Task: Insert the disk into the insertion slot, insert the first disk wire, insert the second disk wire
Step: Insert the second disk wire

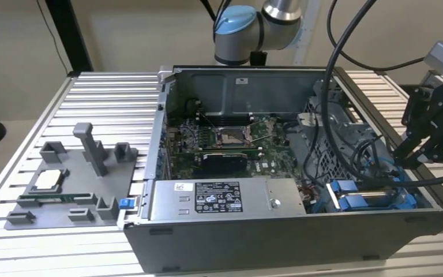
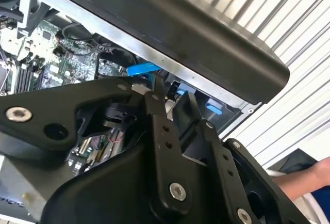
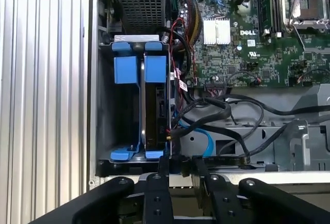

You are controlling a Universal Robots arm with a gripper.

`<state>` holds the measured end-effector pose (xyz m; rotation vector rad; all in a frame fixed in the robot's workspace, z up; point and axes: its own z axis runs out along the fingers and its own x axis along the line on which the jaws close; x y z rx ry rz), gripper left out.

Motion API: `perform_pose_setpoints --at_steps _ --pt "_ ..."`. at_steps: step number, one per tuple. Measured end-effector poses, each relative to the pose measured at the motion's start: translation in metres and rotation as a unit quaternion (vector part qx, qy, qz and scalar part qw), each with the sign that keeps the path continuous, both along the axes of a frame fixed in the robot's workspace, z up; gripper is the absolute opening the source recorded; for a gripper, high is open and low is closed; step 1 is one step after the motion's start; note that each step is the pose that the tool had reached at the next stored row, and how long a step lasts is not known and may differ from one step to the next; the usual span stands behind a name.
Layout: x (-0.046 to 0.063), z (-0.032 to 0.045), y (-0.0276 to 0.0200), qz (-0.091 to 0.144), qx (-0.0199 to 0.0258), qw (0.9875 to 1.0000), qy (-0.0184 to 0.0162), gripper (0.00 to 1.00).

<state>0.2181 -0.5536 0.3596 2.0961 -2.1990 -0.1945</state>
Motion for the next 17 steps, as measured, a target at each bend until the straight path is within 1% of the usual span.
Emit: perform_pose_setpoints --at_steps 5,8,17 --pt "0.0007 0.0 0.0 0.0 0.0 1.0 0.0043 1.0" --pt "0.0014 0.0 0.0 0.0 0.0 1.0 0.0063 1.0" --pt "0.0018 0.0 0.0 0.0 0.0 1.0 0.0064 1.0"
